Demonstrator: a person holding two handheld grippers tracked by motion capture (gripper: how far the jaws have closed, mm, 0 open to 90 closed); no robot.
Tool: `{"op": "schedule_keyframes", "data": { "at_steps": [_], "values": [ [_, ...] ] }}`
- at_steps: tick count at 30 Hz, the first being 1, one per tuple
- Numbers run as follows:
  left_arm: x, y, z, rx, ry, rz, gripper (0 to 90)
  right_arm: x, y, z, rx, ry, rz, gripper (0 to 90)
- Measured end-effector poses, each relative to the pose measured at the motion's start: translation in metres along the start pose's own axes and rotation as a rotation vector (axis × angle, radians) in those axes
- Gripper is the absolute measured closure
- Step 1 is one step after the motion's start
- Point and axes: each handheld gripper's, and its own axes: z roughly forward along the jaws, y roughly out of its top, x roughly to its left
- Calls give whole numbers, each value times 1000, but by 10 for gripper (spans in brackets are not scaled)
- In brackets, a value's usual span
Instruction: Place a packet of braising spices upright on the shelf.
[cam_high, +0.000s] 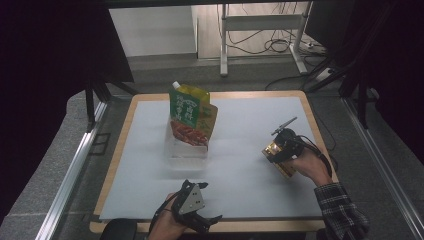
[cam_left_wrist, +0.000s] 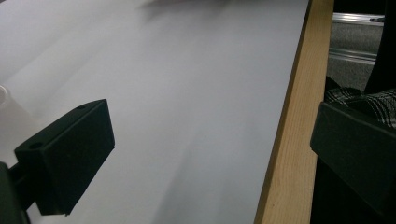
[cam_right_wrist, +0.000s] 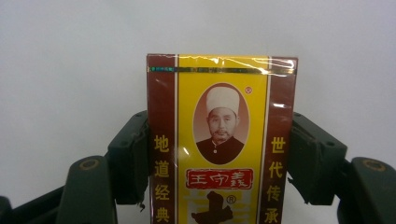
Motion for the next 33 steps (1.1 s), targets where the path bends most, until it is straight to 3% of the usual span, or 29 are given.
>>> {"op": "schedule_keyframes", "data": {
  "at_steps": [15,33],
  "values": [
    [0,0,0,4,5,-5,0,8,0,-22,-244,25,-2,317],
    [2,-1,-1,12,11,-5,0,24,9,-36,-410,58,-12,317]
  ]
}}
